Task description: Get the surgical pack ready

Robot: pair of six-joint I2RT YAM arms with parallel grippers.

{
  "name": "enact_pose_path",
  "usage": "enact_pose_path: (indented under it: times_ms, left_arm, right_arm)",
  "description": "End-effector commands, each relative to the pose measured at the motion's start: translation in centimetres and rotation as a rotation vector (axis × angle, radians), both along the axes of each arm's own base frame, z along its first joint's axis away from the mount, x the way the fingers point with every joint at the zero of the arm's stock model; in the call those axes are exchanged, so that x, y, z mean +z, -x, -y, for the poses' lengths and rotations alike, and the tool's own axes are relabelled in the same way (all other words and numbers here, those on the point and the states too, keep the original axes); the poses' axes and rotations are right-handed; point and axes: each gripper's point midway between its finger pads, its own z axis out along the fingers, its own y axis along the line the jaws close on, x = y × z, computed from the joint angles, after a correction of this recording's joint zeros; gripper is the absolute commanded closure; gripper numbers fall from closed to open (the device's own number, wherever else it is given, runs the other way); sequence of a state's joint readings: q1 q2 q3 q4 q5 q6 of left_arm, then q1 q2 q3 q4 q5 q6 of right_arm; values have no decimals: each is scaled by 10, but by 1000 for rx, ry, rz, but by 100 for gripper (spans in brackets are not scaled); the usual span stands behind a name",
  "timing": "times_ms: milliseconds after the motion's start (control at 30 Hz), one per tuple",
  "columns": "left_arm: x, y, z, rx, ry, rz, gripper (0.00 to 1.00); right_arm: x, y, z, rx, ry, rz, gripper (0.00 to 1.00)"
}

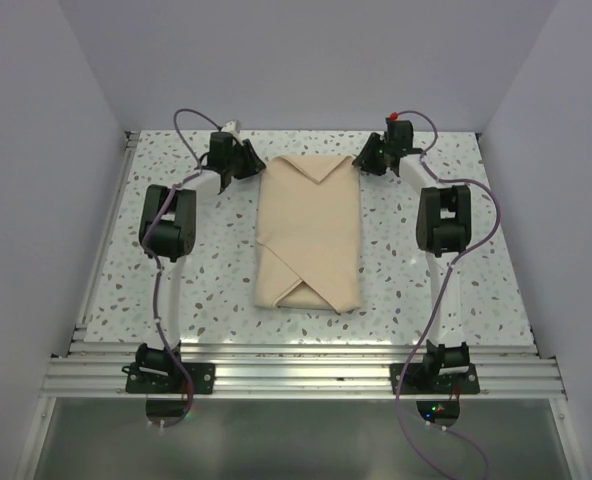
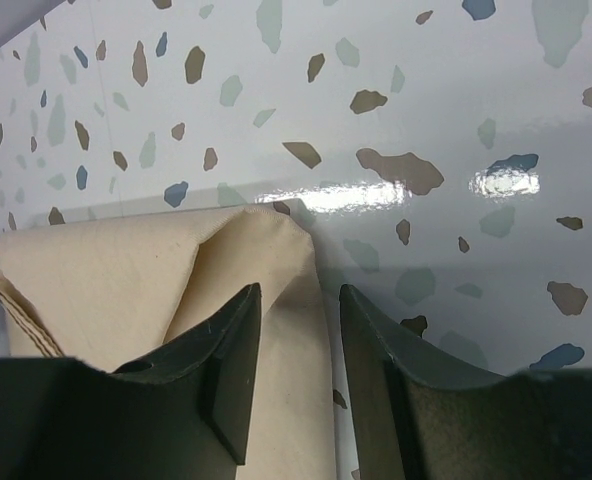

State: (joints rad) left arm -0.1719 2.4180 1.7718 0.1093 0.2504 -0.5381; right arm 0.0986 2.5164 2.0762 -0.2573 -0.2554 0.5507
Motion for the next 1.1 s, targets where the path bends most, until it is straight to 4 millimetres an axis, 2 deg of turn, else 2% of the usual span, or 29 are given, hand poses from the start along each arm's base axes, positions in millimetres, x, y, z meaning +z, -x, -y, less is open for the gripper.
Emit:
enact_pose_path:
  times_ms: [0, 267, 400, 467, 533, 667, 733, 800, 1033, 1067]
  left_arm:
    - [-25, 7, 12, -15, -16, -71, 56]
    - [-33, 8, 24, -26, -36, -92, 56]
    - [-38, 13, 26, -23, -63, -119, 56]
    - [-39, 14, 24, -13, -76, -123, 62]
    - [-41, 14, 20, 4, -93, -132, 67]
    - [-43, 14, 16, 21, -107, -137, 91]
    - [-40, 11, 15, 25, -113, -129, 100]
    - [-40, 7, 14, 32, -116, -127, 100]
    - [-40, -11, 13, 46, -104, -102, 100]
    - [-35, -17, 11, 56, -96, -86, 100]
  right_arm:
    - [-24, 6, -3, -1, 8, -61, 59]
    - [-29, 5, -7, 5, 9, -69, 61]
    - [-32, 7, -12, 10, 17, -76, 66]
    - [-32, 8, -11, 8, 22, -79, 74]
    - [-32, 8, -10, 1, 28, -79, 77]
    - [-27, 6, -7, -11, 38, -66, 91]
    - [-25, 4, -6, -19, 41, -63, 97]
    - [-23, 2, -5, -26, 41, -55, 100]
    - [-25, -15, -10, -69, -17, -23, 100]
    - [-21, -20, -8, -76, -24, -8, 100]
